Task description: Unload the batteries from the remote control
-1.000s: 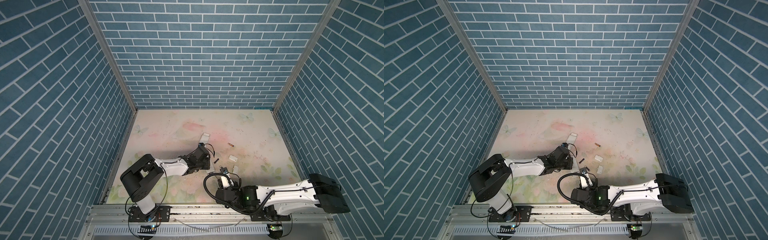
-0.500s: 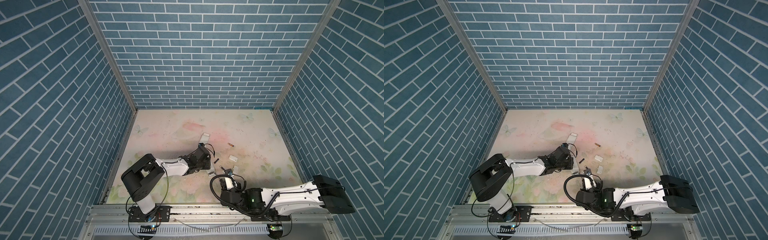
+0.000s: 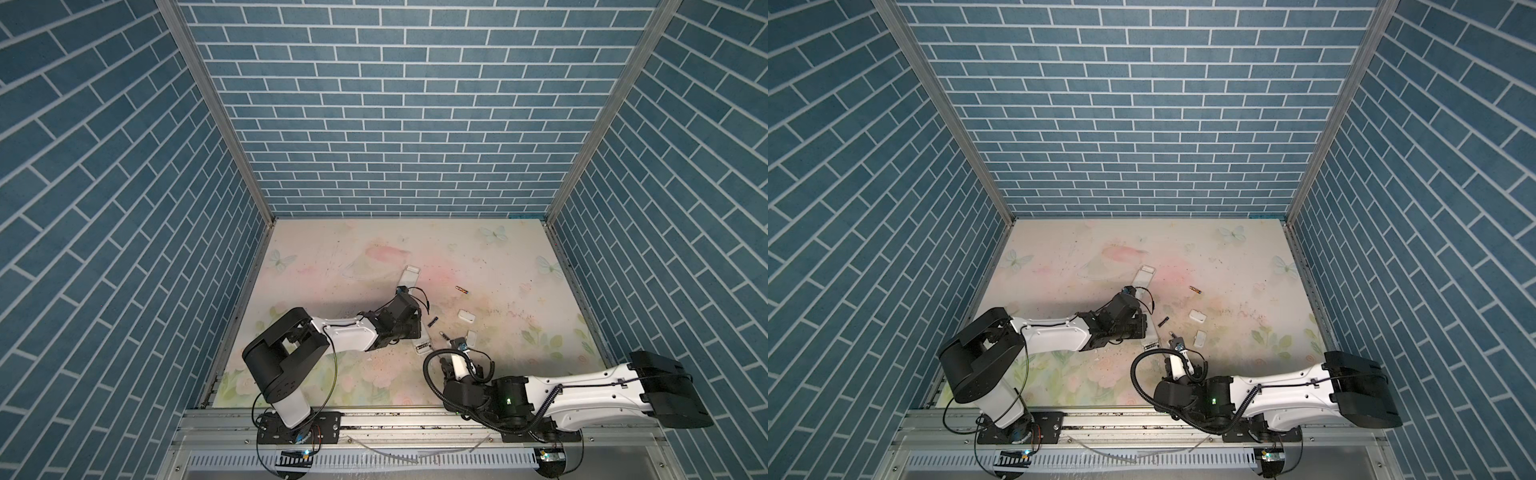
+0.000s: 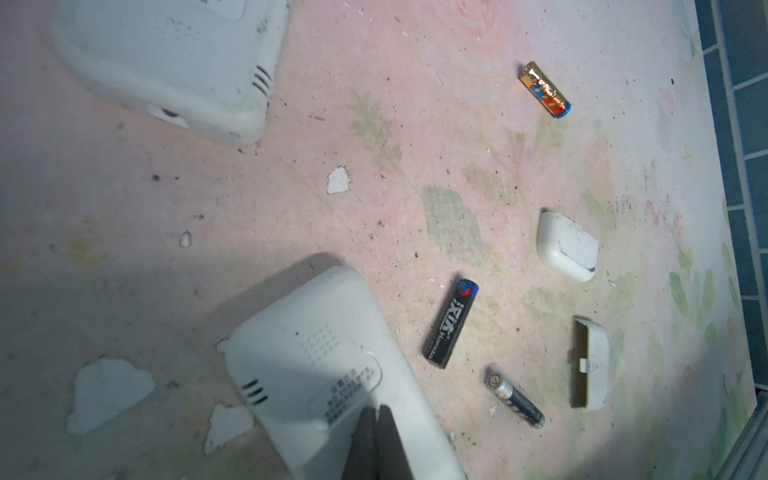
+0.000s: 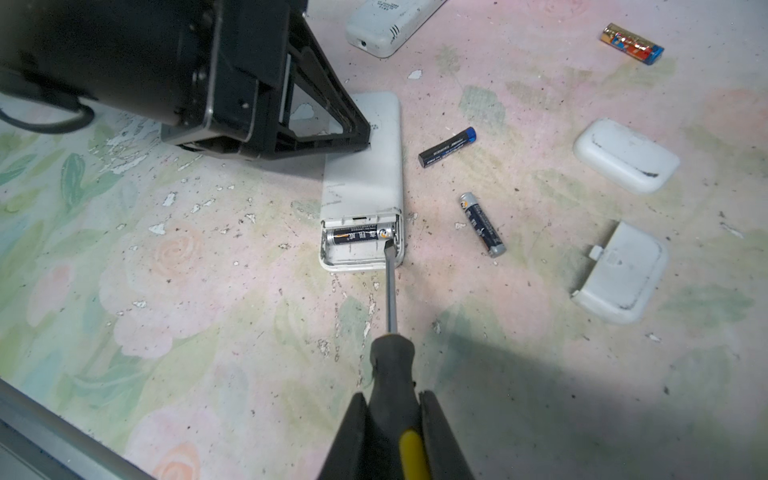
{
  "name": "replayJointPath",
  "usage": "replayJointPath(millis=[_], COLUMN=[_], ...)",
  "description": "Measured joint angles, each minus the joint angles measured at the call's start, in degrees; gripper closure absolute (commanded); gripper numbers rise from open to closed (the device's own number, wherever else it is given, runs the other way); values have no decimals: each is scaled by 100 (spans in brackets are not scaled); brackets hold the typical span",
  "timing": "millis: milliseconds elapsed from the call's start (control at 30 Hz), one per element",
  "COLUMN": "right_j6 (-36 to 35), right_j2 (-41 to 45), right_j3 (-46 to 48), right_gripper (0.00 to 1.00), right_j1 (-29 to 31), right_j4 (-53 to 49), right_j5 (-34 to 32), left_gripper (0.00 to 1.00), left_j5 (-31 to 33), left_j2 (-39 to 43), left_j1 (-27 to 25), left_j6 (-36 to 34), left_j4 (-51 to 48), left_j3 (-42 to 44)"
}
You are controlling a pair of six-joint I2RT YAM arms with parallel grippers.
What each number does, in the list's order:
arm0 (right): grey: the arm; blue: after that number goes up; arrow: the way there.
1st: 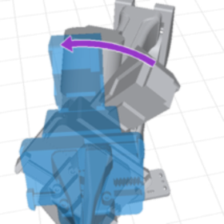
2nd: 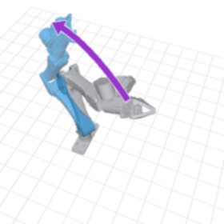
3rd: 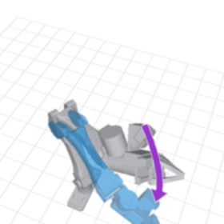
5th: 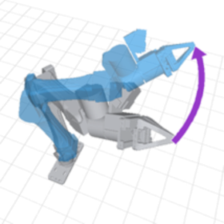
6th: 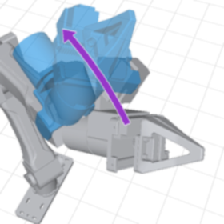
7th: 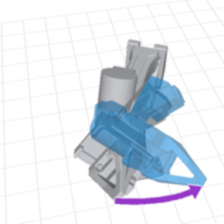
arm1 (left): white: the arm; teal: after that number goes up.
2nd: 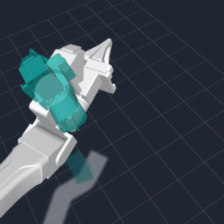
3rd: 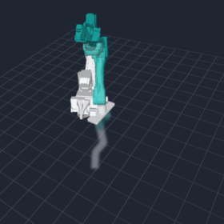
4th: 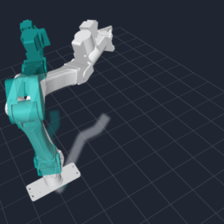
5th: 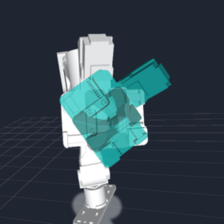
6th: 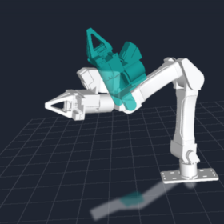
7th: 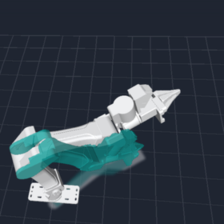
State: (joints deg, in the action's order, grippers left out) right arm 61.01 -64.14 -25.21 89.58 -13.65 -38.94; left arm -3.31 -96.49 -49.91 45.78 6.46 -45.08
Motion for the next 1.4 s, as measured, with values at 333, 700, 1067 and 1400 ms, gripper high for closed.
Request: replayJointPath(millis=[333,700,1067,1400], right_j6=[-306,-518,-409,2251], right_j2=[-166,-122,1303,590], right_j3=[0,0,-605,-2889], right_gripper=[100,100,100,100], right_j1=[-181,-232,-271,-837], right_j4=[297,310,-1740,-5890], right_j5=[114,146,74,-1150], left_gripper=[97,98,59,39], left_j5=[-48,-35,249,756], left_j2=[-70,-76,474,1749], left_j1=[-7,-11,-31,192], left_j6=[94,138,-17,-398], left_j4=[164,181,-354,-1207], left_j3=[0,2,98,-170])
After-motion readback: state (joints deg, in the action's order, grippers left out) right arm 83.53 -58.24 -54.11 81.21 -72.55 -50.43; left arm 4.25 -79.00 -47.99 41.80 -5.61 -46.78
